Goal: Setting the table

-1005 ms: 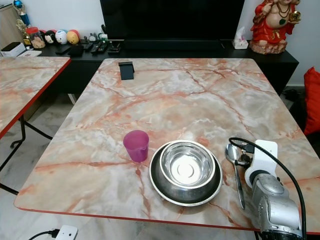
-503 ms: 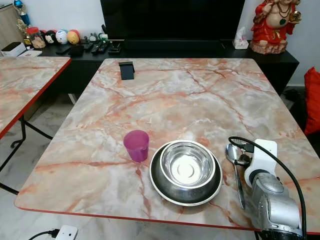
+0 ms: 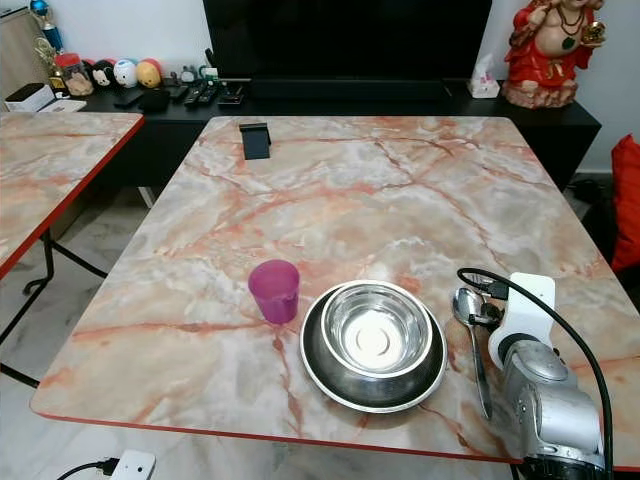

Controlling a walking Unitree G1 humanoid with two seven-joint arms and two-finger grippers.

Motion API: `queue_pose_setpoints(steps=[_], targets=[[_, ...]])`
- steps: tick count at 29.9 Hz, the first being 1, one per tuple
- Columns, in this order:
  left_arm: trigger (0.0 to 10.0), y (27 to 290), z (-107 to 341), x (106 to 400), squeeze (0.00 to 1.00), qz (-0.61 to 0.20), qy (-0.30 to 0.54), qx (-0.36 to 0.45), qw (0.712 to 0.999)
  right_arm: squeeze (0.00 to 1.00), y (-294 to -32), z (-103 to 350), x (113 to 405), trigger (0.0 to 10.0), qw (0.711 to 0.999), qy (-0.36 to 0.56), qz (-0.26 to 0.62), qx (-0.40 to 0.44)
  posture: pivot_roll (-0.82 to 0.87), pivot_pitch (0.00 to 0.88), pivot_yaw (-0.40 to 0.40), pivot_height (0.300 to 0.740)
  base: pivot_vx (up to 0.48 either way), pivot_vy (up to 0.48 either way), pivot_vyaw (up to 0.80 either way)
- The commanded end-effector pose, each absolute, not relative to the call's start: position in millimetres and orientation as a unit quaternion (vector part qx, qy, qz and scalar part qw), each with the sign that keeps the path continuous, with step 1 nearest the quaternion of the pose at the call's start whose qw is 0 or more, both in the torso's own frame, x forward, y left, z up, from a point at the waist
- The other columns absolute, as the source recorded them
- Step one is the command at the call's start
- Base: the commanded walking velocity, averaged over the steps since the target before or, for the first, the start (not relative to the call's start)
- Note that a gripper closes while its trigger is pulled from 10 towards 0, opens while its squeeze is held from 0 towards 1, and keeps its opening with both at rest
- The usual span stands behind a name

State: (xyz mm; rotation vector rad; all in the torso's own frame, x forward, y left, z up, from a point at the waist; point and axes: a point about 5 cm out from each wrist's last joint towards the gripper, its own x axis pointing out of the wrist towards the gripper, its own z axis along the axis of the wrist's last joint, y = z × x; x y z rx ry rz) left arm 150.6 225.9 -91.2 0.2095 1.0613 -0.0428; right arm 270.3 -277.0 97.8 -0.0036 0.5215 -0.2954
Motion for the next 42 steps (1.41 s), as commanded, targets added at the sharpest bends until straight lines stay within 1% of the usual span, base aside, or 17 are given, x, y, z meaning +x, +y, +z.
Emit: queue_pose_setpoints(steps=[1, 6, 7, 8, 10, 11, 13, 16, 19, 20, 24, 34, 42], targets=[[10.0, 229.3, -90.9, 149.6, 0.0, -0.017, 0.508, 0.102, 0.855, 0.0, -275.4, 107.1, 274.1, 10.0, 0.959, 0.242, -0.145, 0.005, -0.02, 0.0, 0.038, 0.727, 0.0, 0.0, 0.0], [10.0, 229.5, -90.8, 149.6, 0.0, -0.018, 0.508, 0.103, 0.855, 0.0, -275.9, 114.6, 277.2, 10.0, 0.966, 0.214, -0.147, 0.001, -0.02, 0.0, 0.039, 0.727, 0.0, 0.0, 0.0], [10.0, 229.6, -90.8, 149.6, 0.0, -0.018, 0.508, 0.103, 0.855, 0.0, -276.2, 121.7, 280.8, 10.0, 0.972, 0.179, -0.151, 0.002, -0.02, 0.0, 0.04, 0.727, 0.0, 0.0, 0.0], [10.0, 229.6, -90.8, 149.6, 0.0, -0.018, 0.508, 0.103, 0.855, 0.0, -276.2, 121.7, 280.8, 10.0, 0.972, 0.179, -0.151, 0.002, -0.02, 0.0, 0.04, 0.727, 0.0, 0.0, 0.0], [10.0, 229.6, -90.7, 149.7, 0.0, -0.018, 0.507, 0.104, 0.855, 0.0, -278.3, 133.4, 284.9, 10.0, 0.98, 0.114, -0.163, -0.008, -0.03, 0.0, 0.041, 0.727, 0.0, 0.0, 0.0], [10.0, 229.6, -90.7, 149.7, 0.0, -0.018, 0.507, 0.104, 0.855, 0.0, -278.8, 136.6, 285.6, 10.0, 0.982, 0.096, -0.165, -0.013, -0.03, 0.0, 0.041, 0.727, 0.0, 0.0, 0.0], [10.0, 229.8, -90.6, 149.7, 0.0, -0.016, 0.506, 0.105, 0.856, 0.0, -275.5, 141.1, 286.6, 10.0, 0.986, 0.041, -0.16, 0.005, -0.03, 0.0, 0.04, 0.727, 0.0, 0.0, 0.0], [10.0, 230.5, -90.3, 149.8, 0.0, -0.008, 0.501, 0.105, 0.859, 0.0, -273.3, 129.6, 281.4, 10.0, 0.982, 0.007, -0.19, 0.016, -0.02, 0.0, 0.035, 0.727, 0.0, 0.0, 0.0], [10.0, 231.1, -90.0, 149.9, 0.0, -0.005, 0.497, 0.109, 0.861, 0.0, -268.2, 121.6, 278.9, 10.0, 0.981, -0.004, -0.193, 0.02, -0.02, 0.0, 0.031, 0.727, 0.0, 0.0, 0.0], [10.0, 231.7, -89.9, 149.7, 0.0, -0.001, 0.496, 0.109, 0.862, 0.0, -265.7, 119.4, 277.6, 10.0, 0.98, -0.017, -0.197, 0.035, -0.02, 0.0, 0.031, 0.727, 0.0, 0.0, 0.0], [10.0, 232.1, -89.8, 149.0, 0.0, 0.005, 0.491, 0.105, 0.865, 0.0, -263.4, 121.2, 276.0, 10.0, 0.978, -0.05, -0.202, 0.031, -0.01, 0.0, 0.021, 0.727, 0.0, 0.0, 0.0], [10.0, 230.1, -92.1, 144.3, 0.0, 0.01, 0.497, 0.092, 0.863, 0.0, -269.4, 125.6, 278.1, 10.0, 0.976, -0.079, -0.204, 0.01, 0.0, 0.0, -0.011, 0.727, 0.0, 0.0, 0.0], [10.0, 228.8, -93.5, 141.5, 0.0, 0.011, 0.5, 0.087, 0.862, 0.0, -263.0, 129.3, 280.6, 10.0, 0.977, -0.091, -0.191, 0.005, 0.0, 0.0, -0.023, 0.727, 0.0, 0.0, 0.0]])
